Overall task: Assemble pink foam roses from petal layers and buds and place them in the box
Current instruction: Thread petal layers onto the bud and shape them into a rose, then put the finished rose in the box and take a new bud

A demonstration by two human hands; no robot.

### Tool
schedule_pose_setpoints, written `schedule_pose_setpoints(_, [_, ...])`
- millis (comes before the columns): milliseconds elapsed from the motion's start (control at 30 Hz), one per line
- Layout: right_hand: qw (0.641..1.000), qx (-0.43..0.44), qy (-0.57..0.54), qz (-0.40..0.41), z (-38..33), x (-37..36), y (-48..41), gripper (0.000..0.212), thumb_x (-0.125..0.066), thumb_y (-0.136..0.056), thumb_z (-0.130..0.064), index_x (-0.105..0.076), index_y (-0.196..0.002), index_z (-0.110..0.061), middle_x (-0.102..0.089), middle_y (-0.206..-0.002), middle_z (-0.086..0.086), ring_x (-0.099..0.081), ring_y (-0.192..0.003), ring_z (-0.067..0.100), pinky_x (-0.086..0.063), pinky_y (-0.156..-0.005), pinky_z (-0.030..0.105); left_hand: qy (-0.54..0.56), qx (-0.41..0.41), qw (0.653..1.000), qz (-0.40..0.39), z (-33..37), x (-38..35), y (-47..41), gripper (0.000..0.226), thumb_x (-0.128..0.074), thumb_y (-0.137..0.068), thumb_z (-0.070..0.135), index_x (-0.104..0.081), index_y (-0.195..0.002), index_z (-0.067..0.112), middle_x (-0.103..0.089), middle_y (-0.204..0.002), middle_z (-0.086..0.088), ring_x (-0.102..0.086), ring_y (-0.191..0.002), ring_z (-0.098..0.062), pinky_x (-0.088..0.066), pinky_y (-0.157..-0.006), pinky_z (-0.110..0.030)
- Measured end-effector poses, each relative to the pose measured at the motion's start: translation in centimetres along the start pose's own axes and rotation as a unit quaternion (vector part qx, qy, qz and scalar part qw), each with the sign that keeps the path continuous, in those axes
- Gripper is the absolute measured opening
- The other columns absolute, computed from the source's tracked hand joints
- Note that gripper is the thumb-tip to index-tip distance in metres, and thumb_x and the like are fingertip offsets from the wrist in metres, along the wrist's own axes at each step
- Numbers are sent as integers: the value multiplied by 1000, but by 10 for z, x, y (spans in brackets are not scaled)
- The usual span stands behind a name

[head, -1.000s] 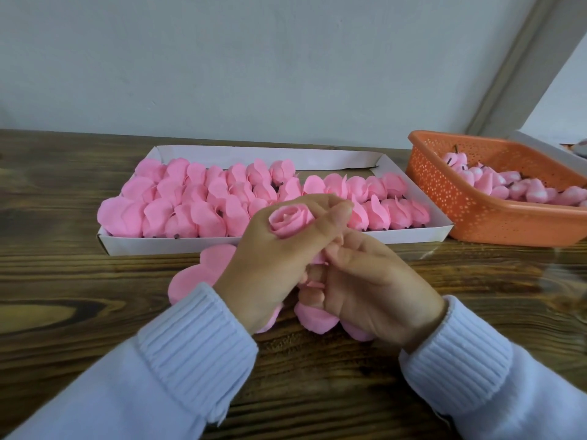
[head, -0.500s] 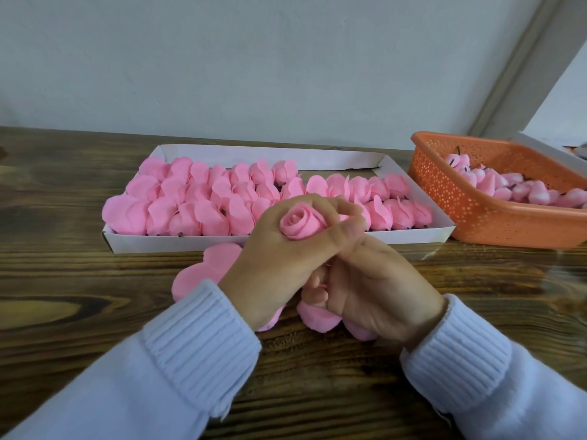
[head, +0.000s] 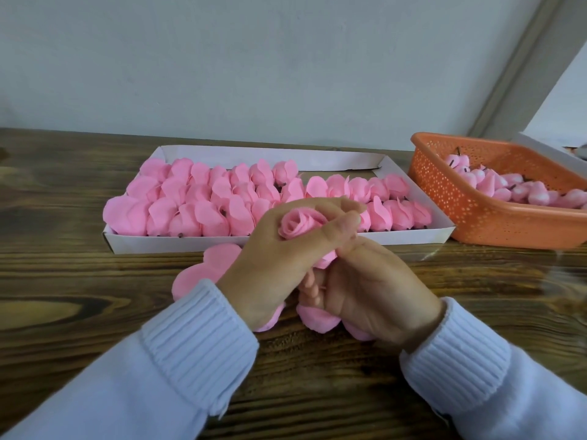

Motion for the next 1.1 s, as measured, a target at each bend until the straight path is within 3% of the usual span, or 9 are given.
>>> schedule_pose_setpoints(200, [999,12,15,37,-2,-1,1,25,-46,-87,-14,-55,-110,-7,-64,-82,3,-61,-73,15,-49,-63,25,2,0,999,36,5,7,0,59,-70,-77,37,-58,-93,-18,-74,-95,1,-68,-65,-7,-45,-40,-17])
schedule_pose_setpoints(300, [997,42,44,51,-6,1,1,24,-48,-86,-10,-57,-108,-9,-65,-82,2,-60,-73,14,-48,-67,26,-21,-5,999,36,3,9,-3,38,-69,-78,35,-65,-77,-3,-69,-101,-15,-64,-68,-23,-46,-43,-22])
schedule_pose_setpoints(400, [998,26,40,45,-4,0,1,27,-44,-89,-21,-68,-84,-11,-63,-70,5,-56,-63,14,-46,-61,24,-23,-3,1000,9,5,5,-2,26,-66,-77,34,-63,-55,21,-72,-106,-1,-48,-33,-9,-36,-34,-15])
schedule_pose_setpoints(467, [998,19,34,46,-3,0,1,33,-41,-89,-25,-67,-79,-7,-63,-67,8,-55,-59,16,-46,-58,24,-15,-4,1000,-10,6,2,-1,29,-63,-81,34,-63,-55,21,-71,-109,3,-47,-30,-4,-38,-32,-15])
schedule_pose_setpoints(600, [997,37,41,55,-6,2,0,27,-45,-88,-16,-57,-108,-3,-66,-87,7,-62,-75,16,-51,-65,26,-54,-27,998,19,7,5,-4,39,-56,-84,35,-57,-50,16,-73,-97,4,-71,-86,-9,-55,-63,-26])
schedule_pose_setpoints(667, [993,66,76,56,-11,2,2,29,-49,-87,-10,-55,-114,-3,-66,-94,4,-63,-81,16,-52,-70,27,-60,-24,997,38,4,8,-5,40,-58,-83,37,-59,-59,5,-71,-92,-10,-70,-91,-21,-55,-66,-35])
schedule_pose_setpoints(767, [965,137,212,71,-22,0,5,27,-54,-86,-3,-59,-112,-8,-69,-100,-1,-63,-94,15,-54,-83,28,-59,-15,997,52,2,9,-3,27,-60,-80,41,-73,-71,18,-64,-96,-28,-68,-81,-31,-57,-66,-45])
schedule_pose_setpoints(967, [892,190,393,115,-39,0,10,25,-64,-83,-8,-65,-106,-16,-71,-99,5,-67,-94,20,-52,-82,22,-66,-31,995,63,2,10,-5,27,-60,-81,43,-73,-68,25,-71,-87,-12,-71,-83,-21,-59,-77,-41])
schedule_pose_setpoints(1100, [858,166,471,119,-37,2,10,23,-67,-83,-14,-66,-104,-7,-67,-89,16,-65,-84,29,-54,-78,39,-96,-42,991,84,6,14,-6,35,-57,-82,45,-61,-54,24,-73,-87,6,-68,-85,-5,-58,-79,-29])
Point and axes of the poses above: each hand's wrist, its own y-axis away from the middle knuckle, its own x-axis out of the back of the hand, z = x × y, the point moved 8 cm from there along -y, towards the middle knuckle
